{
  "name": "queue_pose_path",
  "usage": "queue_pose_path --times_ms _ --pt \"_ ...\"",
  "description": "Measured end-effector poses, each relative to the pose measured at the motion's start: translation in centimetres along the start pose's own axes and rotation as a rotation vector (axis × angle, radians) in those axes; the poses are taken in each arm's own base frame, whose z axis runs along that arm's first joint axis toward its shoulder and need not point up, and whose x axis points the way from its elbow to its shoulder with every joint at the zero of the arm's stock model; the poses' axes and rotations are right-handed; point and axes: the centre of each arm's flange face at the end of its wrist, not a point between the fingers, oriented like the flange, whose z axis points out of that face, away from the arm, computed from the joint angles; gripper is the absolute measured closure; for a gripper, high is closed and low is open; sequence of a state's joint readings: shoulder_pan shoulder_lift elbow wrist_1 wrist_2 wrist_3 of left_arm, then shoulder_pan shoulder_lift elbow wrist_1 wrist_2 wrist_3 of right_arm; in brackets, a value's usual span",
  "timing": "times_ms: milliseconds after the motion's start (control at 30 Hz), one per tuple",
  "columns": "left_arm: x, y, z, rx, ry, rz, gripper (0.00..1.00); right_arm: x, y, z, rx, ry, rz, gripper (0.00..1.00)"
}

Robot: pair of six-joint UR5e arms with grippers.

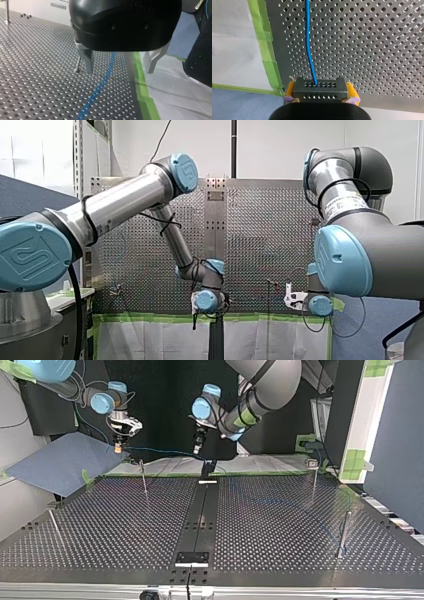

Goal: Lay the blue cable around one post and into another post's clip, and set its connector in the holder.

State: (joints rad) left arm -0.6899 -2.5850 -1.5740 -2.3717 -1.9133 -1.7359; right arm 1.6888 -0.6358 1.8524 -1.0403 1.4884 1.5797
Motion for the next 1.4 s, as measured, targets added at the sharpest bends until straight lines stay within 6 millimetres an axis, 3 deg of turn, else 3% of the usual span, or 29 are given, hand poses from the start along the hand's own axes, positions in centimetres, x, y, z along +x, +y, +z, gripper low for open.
queue_pose_path --times_ms 433,867,1033,1400 --pt "6.5 1.5 0.0 -0.009 0.003 0.003 0.01 0.0 -0.2 0.0 0.004 0.000 -0.001 1.00" --pt "14.0 4.1 -3.7 -0.040 0.063 0.067 0.01 0.0 -0.3 0.0 0.008 0.001 -0.001 1.00" --pt "13.2 3.5 -3.5 -0.032 0.023 0.068 0.01 0.0 -0.3 0.0 0.009 0.001 -0.001 1.00" --pt "8.3 1.7 -2.6 -0.033 -0.048 0.086 0.01 -0.1 -0.4 -0.1 0.010 0.001 -0.001 1.00"
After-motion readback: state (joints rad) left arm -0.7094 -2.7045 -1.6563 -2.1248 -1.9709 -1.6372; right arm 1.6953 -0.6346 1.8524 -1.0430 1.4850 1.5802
